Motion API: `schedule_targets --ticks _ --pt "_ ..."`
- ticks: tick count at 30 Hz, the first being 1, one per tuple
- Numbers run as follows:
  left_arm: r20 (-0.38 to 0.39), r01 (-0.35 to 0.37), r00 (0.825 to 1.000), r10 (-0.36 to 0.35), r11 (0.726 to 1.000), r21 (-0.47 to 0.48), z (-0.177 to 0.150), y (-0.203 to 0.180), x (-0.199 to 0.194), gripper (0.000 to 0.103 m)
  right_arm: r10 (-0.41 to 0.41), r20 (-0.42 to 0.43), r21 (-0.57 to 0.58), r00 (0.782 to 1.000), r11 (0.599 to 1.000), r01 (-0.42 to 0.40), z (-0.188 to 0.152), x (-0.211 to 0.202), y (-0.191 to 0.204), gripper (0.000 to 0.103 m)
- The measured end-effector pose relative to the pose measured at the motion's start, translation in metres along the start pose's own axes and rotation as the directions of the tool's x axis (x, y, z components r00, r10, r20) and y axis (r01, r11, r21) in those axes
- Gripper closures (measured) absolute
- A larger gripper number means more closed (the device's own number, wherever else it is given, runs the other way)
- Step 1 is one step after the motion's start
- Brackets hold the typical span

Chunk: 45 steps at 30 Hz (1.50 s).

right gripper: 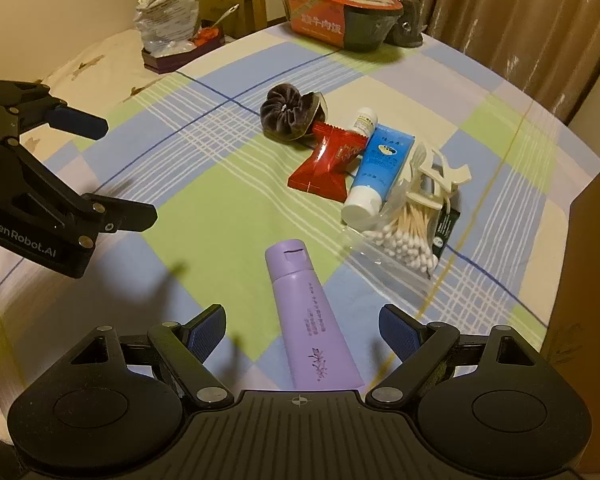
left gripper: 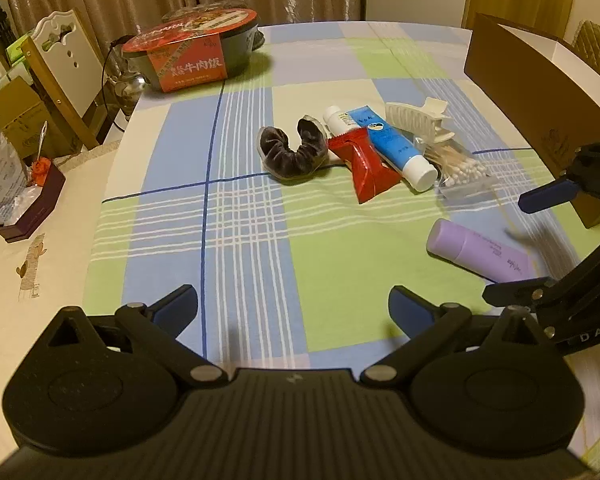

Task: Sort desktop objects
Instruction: 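Grasp the purple tube with the right tool, then grasp the dark scrunchie with the left tool while right holds the purple tube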

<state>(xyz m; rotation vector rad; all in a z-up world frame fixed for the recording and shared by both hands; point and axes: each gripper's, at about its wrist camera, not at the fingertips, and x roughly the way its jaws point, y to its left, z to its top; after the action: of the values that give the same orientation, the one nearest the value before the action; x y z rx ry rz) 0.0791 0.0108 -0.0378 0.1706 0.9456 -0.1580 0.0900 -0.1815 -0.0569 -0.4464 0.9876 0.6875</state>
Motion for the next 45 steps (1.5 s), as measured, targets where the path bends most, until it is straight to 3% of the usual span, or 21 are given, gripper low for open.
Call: schedule_targets --ticks 4,6,7,14,16,20,22,24,29,33,43,45 --pt "-0.005 0.012 1.0 -0.012 1.0 0.004 0.002 0.001 0.004 0.003 0.005 0.0 0.013 1.0 1.0 -0.005 0.001 0.003 0.001 0.018" --pt "-0.004 0.016 1.0 -0.016 1.0 0.006 0.003 0.002 0.005 0.003 0.01 -0.005 0.012 1.0 1.0 -0.009 0.002 0.005 0.002 0.034" --pt "-0.003 0.017 1.0 -0.017 1.0 0.007 0.004 0.003 0.005 0.004 0.012 -0.009 0.009 1.0 1.0 -0.012 0.003 0.007 0.003 0.036" --pt "0.006 0.019 1.0 -0.019 1.0 0.004 0.012 0.01 0.009 0.006 0.009 -0.013 -0.03 1.0 1.0 -0.009 0.006 0.019 0.005 0.036" --pt "0.007 0.017 1.0 -0.017 1.0 0.005 0.015 0.012 0.01 0.007 0.006 -0.011 -0.046 1.0 0.999 -0.006 0.008 0.023 0.006 0.048" --pt "0.012 0.018 1.0 -0.018 1.0 0.009 0.022 0.016 0.013 0.008 -0.001 -0.019 -0.074 1.0 0.997 -0.001 0.013 0.034 0.005 0.052" --pt "0.015 0.02 1.0 -0.021 1.0 0.015 0.026 0.017 0.016 0.009 0.003 -0.026 -0.076 1.0 0.997 -0.005 0.015 0.038 0.003 0.066" --pt "0.018 0.026 0.999 -0.026 0.999 0.026 0.03 0.017 0.019 0.01 0.003 -0.029 -0.077 1.0 0.997 -0.005 0.016 0.039 0.001 0.07" --pt "0.025 0.034 0.999 -0.035 0.998 0.053 0.045 0.016 0.034 0.013 0.003 -0.021 -0.044 1.0 0.999 -0.004 0.015 0.033 -0.006 0.073" --pt "0.031 0.043 0.998 -0.046 0.997 0.064 0.059 0.016 0.05 0.021 0.005 -0.014 -0.011 1.0 1.0 -0.006 0.013 0.027 -0.014 0.073" --pt "0.053 0.095 0.994 -0.098 0.994 0.044 0.096 0.021 0.096 0.024 0.0 -0.013 0.051 1.0 0.999 0.0 0.01 0.018 -0.03 0.073" --pt "0.047 0.095 0.994 -0.096 0.995 0.034 0.099 0.022 0.105 0.034 -0.001 -0.013 0.066 1.0 0.998 0.002 0.009 0.016 -0.033 0.073"
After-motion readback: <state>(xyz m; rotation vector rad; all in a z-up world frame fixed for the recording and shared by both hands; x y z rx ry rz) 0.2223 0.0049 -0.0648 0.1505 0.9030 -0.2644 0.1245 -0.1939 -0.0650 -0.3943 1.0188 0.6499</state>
